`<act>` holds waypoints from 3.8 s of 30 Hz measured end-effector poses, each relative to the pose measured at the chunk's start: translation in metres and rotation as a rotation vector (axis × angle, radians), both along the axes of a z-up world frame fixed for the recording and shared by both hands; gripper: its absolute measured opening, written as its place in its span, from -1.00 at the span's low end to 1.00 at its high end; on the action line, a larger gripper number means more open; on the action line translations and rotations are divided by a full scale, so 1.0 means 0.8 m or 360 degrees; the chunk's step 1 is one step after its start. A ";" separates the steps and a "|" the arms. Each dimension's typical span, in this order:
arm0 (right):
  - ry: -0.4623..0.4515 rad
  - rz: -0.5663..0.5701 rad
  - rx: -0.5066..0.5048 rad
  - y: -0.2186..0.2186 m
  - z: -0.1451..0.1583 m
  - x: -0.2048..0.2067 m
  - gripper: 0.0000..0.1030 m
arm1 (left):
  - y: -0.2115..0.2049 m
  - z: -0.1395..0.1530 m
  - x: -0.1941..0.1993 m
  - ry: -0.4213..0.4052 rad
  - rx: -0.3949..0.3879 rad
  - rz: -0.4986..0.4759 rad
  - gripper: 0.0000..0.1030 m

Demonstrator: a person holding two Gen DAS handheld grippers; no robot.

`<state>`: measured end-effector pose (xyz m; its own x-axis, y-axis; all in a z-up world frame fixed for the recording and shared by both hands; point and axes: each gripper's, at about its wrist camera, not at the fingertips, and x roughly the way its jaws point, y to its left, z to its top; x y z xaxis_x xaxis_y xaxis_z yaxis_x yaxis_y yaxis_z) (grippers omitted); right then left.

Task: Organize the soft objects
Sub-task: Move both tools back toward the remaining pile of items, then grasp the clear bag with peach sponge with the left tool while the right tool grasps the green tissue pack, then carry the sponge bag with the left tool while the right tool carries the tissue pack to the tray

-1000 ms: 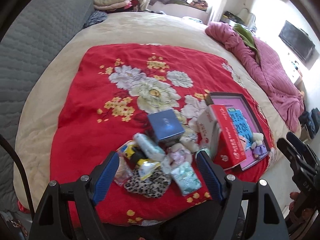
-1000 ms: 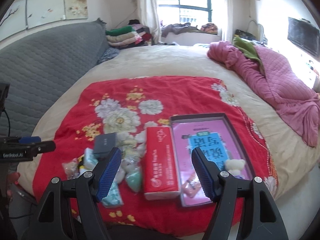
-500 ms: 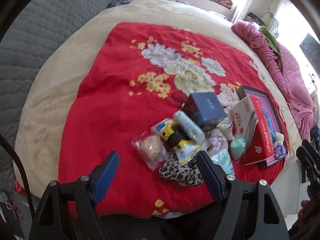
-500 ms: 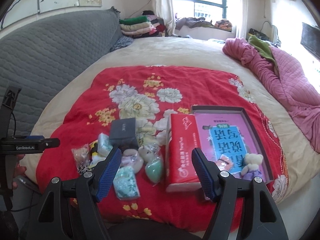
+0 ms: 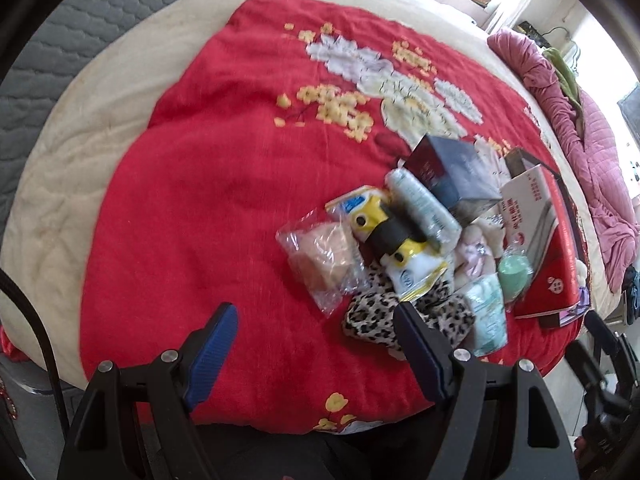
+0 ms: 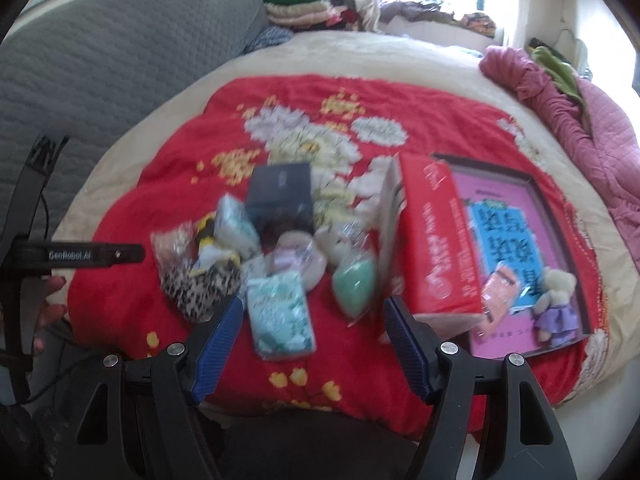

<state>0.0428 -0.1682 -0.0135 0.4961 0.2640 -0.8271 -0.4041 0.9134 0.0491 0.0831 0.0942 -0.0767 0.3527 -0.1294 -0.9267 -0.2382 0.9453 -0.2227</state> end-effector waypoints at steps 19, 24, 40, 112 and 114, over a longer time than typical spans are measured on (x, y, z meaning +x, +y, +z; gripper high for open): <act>0.0239 0.0098 -0.0140 0.041 -0.083 0.023 0.44 | 0.015 -0.060 0.054 0.0098 -0.0084 0.0073 0.54; 0.0270 0.0120 -0.0193 0.054 -0.102 0.034 0.44 | 0.017 -0.068 0.063 0.0099 -0.0101 0.0066 0.54; 0.0290 0.0112 -0.0192 0.059 -0.120 0.052 0.05 | 0.009 -0.082 0.072 0.0047 -0.0115 0.0043 0.53; -0.0189 -0.0578 0.0302 -0.203 0.100 0.018 0.01 | -0.247 0.149 0.024 -0.0433 -0.0035 -0.0587 -0.11; -0.0195 -0.0627 0.0289 -0.223 0.101 0.019 0.01 | -0.261 0.153 0.028 -0.0439 -0.0055 -0.0612 -0.11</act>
